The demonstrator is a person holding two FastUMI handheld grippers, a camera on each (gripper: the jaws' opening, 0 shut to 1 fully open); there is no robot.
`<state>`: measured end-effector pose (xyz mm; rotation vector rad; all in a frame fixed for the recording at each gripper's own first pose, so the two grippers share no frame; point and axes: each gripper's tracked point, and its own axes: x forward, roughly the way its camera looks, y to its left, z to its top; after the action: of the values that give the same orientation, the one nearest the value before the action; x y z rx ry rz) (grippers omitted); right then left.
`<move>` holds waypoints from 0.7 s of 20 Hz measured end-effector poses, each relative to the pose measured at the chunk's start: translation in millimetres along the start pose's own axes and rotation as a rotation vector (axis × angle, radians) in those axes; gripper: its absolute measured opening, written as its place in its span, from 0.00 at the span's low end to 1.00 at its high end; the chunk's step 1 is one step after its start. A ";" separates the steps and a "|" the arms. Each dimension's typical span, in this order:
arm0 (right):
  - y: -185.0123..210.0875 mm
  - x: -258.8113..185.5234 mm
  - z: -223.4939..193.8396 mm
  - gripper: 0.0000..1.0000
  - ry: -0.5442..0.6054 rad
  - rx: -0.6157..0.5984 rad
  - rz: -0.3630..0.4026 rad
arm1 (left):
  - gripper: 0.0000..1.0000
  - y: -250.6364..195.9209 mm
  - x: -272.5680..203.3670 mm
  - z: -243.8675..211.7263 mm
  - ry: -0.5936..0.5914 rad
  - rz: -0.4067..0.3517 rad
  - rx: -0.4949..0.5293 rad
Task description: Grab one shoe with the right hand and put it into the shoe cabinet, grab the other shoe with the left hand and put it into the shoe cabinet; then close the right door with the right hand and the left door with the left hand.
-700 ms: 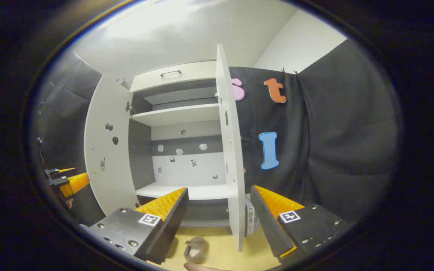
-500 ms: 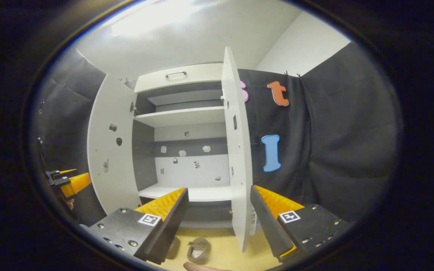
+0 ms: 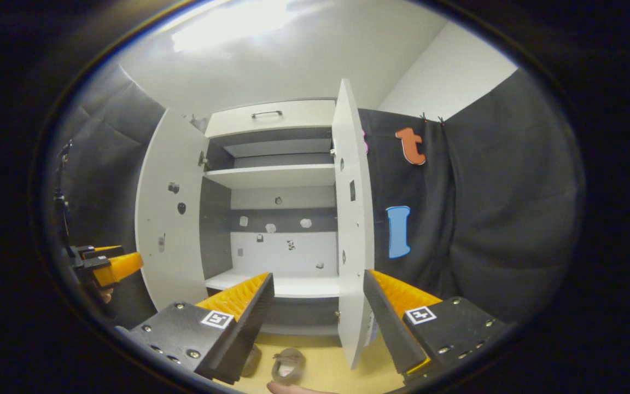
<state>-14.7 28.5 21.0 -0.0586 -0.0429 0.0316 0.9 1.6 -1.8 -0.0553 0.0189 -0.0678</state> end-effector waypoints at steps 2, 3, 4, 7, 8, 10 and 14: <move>1.9 -0.5 -1.3 0.98 -0.004 -0.010 -0.003 | 0.97 0.7 -1.0 -6.4 0.017 -0.004 -0.018; 1.3 -0.5 -1.8 0.98 -0.005 -0.008 -0.008 | 0.99 2.7 -1.7 -6.8 0.011 -0.001 -0.027; 0.3 -0.4 -3.5 0.98 -0.004 -0.006 -0.011 | 0.97 4.6 -2.1 -9.6 0.015 0.003 -0.026; -1.4 6.2 -8.7 0.98 0.003 0.002 -0.022 | 0.97 12.3 -1.8 -13.4 0.022 0.019 -0.023; -0.3 8.9 -15.0 0.98 0.014 -0.007 -0.019 | 0.97 13.8 -2.1 -14.8 0.023 0.021 -0.024; -0.7 16.1 -23.8 0.98 0.029 -0.020 -0.021 | 0.97 17.9 -2.9 -19.7 0.033 0.027 -0.026; 6.9 34.0 -58.5 0.98 0.069 -0.043 -0.016 | 0.97 18.1 -6.5 -30.9 0.027 0.036 -0.037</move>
<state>21.6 33.2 -36.4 -0.1019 0.0251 0.0129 -5.1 18.3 -33.6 -0.0912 0.0486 -0.0317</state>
